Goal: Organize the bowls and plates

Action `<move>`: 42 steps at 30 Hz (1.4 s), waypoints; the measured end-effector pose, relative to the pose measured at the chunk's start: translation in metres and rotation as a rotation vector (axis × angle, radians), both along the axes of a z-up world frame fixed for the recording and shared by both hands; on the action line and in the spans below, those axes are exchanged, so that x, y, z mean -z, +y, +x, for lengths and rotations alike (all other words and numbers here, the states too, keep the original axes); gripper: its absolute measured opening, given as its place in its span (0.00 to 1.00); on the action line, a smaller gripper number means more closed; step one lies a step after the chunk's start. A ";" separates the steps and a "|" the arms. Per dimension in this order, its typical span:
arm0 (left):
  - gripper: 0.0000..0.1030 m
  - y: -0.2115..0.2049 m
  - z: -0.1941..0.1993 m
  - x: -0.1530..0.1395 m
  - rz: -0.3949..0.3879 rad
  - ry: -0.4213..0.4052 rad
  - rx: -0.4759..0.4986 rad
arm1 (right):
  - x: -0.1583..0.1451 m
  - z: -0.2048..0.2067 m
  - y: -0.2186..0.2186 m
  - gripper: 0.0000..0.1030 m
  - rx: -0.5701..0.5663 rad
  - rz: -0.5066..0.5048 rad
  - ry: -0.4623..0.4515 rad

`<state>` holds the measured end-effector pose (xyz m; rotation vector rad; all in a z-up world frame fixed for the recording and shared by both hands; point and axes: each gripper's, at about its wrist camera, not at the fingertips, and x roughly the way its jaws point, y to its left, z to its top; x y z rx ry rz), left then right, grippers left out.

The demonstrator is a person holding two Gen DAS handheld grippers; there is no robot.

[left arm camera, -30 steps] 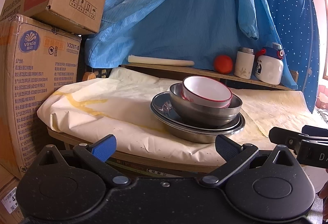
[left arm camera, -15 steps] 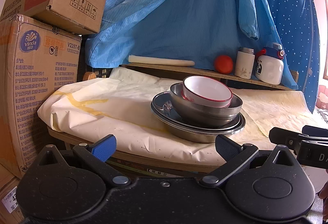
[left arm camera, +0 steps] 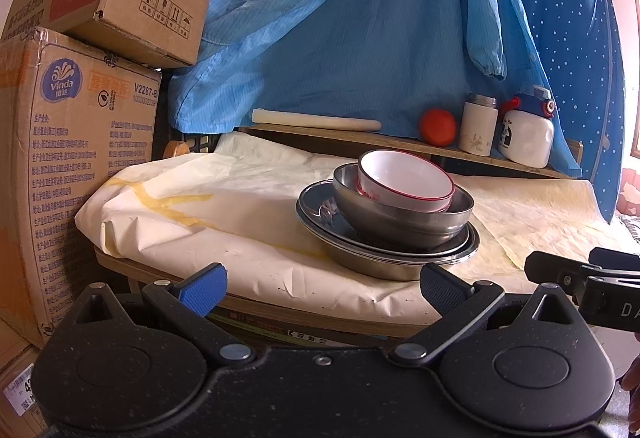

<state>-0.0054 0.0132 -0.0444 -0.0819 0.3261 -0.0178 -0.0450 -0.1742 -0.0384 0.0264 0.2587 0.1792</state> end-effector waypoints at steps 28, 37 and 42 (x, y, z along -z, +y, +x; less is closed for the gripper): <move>0.99 0.000 -0.001 -0.001 -0.033 0.003 0.023 | 0.000 0.000 0.000 1.00 -0.005 0.001 0.001; 0.99 0.001 -0.002 -0.001 -0.034 0.003 0.020 | 0.000 0.000 0.000 1.00 -0.005 0.001 0.002; 0.99 0.001 -0.002 -0.001 -0.033 0.004 0.020 | 0.000 0.000 0.000 1.00 -0.007 0.000 0.003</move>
